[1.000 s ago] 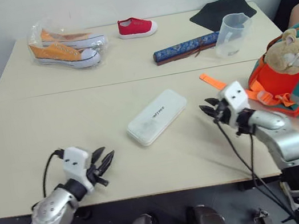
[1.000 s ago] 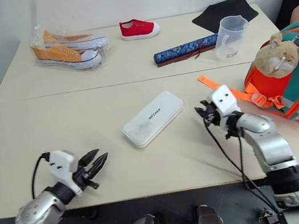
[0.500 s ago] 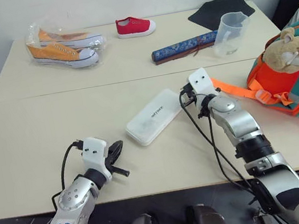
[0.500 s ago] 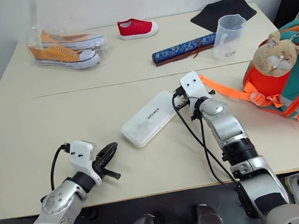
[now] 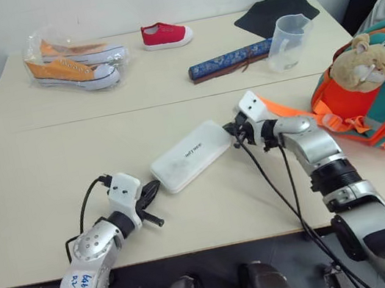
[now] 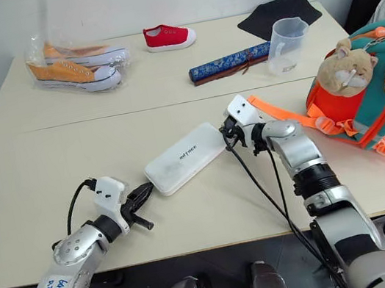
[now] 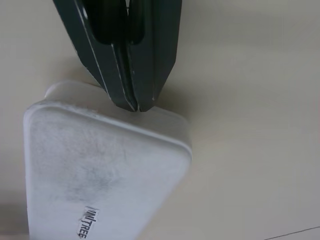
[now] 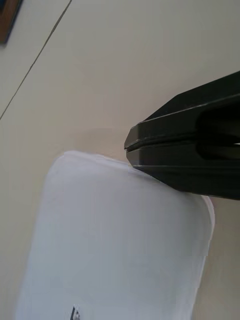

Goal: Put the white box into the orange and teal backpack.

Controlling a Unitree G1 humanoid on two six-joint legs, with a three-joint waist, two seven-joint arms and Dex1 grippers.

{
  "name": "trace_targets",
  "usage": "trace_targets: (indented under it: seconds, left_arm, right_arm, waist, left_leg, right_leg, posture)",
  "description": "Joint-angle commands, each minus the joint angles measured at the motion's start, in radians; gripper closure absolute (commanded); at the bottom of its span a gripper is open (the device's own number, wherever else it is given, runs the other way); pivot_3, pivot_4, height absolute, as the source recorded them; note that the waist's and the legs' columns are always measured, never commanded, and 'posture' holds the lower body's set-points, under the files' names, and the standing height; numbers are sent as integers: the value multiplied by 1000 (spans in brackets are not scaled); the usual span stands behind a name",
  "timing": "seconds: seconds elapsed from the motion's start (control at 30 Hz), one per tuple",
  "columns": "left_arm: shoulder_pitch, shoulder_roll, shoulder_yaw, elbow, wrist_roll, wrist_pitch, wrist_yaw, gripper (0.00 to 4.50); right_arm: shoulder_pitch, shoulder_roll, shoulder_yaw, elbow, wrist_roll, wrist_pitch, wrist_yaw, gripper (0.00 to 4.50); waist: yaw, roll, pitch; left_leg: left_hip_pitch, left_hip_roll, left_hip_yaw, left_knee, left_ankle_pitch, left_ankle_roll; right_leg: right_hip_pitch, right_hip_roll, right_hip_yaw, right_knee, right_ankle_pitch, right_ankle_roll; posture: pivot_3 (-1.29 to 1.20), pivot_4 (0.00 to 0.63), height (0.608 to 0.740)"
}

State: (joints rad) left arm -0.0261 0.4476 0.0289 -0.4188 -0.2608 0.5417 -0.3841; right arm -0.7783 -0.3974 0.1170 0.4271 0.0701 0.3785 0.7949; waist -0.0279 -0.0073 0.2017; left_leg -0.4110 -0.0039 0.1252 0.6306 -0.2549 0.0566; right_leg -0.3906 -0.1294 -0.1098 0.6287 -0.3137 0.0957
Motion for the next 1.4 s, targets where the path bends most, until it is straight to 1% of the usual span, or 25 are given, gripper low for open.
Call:
trace_targets:
  seconds: [0.03, 0.1, 0.2, 0.37, 0.43, 0.57, 0.7, 0.77, 0.83, 0.93, 1.0, 1.03, 1.07, 1.13, 1.23, 1.27, 1.3, 1.33, 1.4]
  left_arm:
    - [-1, 53, 9, 8, -2, -62, -87, 4455]
    - [-4, 78, 21, 28, -6, -81, -118, 4455]
    - [1, 119, 28, 50, -16, -117, -186, 4455]
    - [22, 176, 25, 64, -39, -161, -306, 4455]
    - [25, 188, 20, 64, -53, -161, -345, 4455]
    - [34, 195, 6, 50, -55, -160, -384, 4455]
    - [30, 195, -11, 58, -37, -159, -397, 4455]
    - [22, 196, -13, 67, -49, -136, -404, 4455]
    - [15, 203, -1, 65, -97, -61, -419, 4051]
    - [10, 233, 47, 62, -190, 60, -455, 3261]
    - [-7, 286, 93, 91, -299, 233, -494, 2535]
    - [-23, 313, 112, 119, -345, 313, -512, 2301]
    - [-54, 345, 126, 161, -390, 403, -531, 1976]
    - [-117, 378, 143, 228, -459, 537, -545, 1383]
    - [-287, 357, 150, 369, -513, 741, -493, 502]
    - [-351, 335, 157, 433, -536, 823, -486, 171]
    - [-392, 319, 163, 475, -553, 880, -482, 12]
    - [-443, 299, 177, 533, -568, 971, -473, 12]
    - [-488, 271, 158, 550, -578, 1026, -468, 12]
  right_arm:
    - [52, -40, 28, -144, 46, 48, 110, 4500]
    - [94, -67, 30, -219, 63, 88, 146, 4500]
    - [170, -115, 33, -353, 89, 157, 184, 4500]
    - [296, -199, 23, -560, 131, 267, 204, 4500]
    - [358, -234, -14, -658, 167, 336, 193, 4500]
    - [468, -296, -63, -797, 215, 411, 181, 4500]
    - [560, -362, -129, -884, 266, 474, 177, 4500]
    - [609, -389, -160, -908, 283, 484, 173, 4500]
    - [652, -406, -191, -912, 290, 474, 164, 4500]
    - [688, -420, -219, -897, 289, 436, 151, 4500]
    - [693, -426, -229, -879, 288, 417, 148, 4500]
    - [692, -428, -229, -869, 286, 407, 146, 4500]
    - [687, -428, -227, -858, 283, 397, 146, 4500]
    - [680, -429, -219, -841, 280, 378, 145, 4500]
    - [654, -424, -187, -810, 270, 342, 144, 4500]
    - [641, -420, -171, -798, 267, 335, 144, 4500]
    - [633, -418, -161, -791, 266, 330, 144, 4500]
    - [623, -417, -147, -782, 264, 322, 146, 4500]
    - [604, -410, -115, -766, 252, 297, 144, 4500]
  waist:
    - [0, 0, 0]
    - [0, 0, 0]
    - [0, 0, 0]
    - [2, 0, 0]
    - [4, 0, 0]
    - [10, 0, 0]
    - [24, 0, 0]
    - [27, 0, 0]
    - [30, 0, 0]
    - [29, 0, 0]
    - [27, 0, 0]
    - [25, 0, 0]
    - [25, 0, 0]
    - [26, 0, 0]
    - [30, 0, 0]
    - [32, 0, 0]
    - [34, -1, 0]
    - [34, -1, 1]
    - [32, -2, 0]
  left_leg:
    - [0, 0, 0, 0, 0, 0]
    - [0, 0, 0, 0, 0, 0]
    - [0, 0, 0, 0, -4, -6]
    - [0, 0, 0, -1, -4, -7]
    - [0, 0, 0, -1, -5, -6]
    - [0, 0, -1, 0, -5, -5]
    - [0, 0, -1, 0, -6, -5]
    - [0, 0, -1, -1, -6, -5]
    - [0, 0, -1, -1, -6, -5]
    - [0, 0, -1, 0, -6, -5]
    - [0, 0, -1, 1, -6, -5]
    - [0, 0, -1, 0, -5, -5]
    - [0, 0, -1, 0, -5, -5]
    - [1, 1, -2, 0, -4, -7]
    - [2, 1, -2, 1, -4, -7]
    - [1, 0, -2, 1, -3, -7]
    - [2, 0, -2, 2, -3, -7]
    - [3, 0, -2, 2, -3, -7]
    - [2, -1, -2, 2, -3, -6]
  right_leg:
    - [0, 0, 0, 0, 0, 0]
    - [0, -1, 0, -1, 0, 0]
    - [-1, -1, 0, -2, 0, 0]
    - [-1, -1, 0, -2, 0, 0]
    - [-1, -1, 0, -3, 0, 0]
    - [0, -2, 0, -4, 0, 0]
    - [0, -2, 1, -5, 0, 0]
    - [0, -2, 1, -5, 0, 0]
    - [0, -2, 1, -6, 0, 0]
    - [0, -2, 1, -6, 0, 0]
    - [1, -2, 0, -5, 0, 0]
    - [0, -2, 0, -5, 0, 0]
    - [0, -2, 0, -4, 0, 0]
    - [0, -1, -1, -3, 0, 0]
    - [1, -1, -1, -2, 0, -1]
    - [1, -1, -1, -2, 0, -1]
    - [2, -1, -1, -2, 0, 0]
    - [3, -1, -1, -2, 0, 0]
    - [3, -1, -1, -1, 0, 0]
  posture:
    - [0, 150, 740]
    - [0, 150, 740]
    - [0, 150, 740]
    - [0, 150, 740]
    - [0, 150, 740]
    - [0, 150, 740]
    - [0, 150, 740]
    - [0, 150, 740]
    - [0, 150, 740]
    - [0, 150, 740]
    - [0, 150, 740]
    - [0, 150, 740]
    - [0, 150, 740]
    - [0, 150, 740]
    - [0, 150, 740]
    - [0, 150, 740]
    - [0, 150, 740]
    - [0, 150, 740]
    - [0, 150, 740]
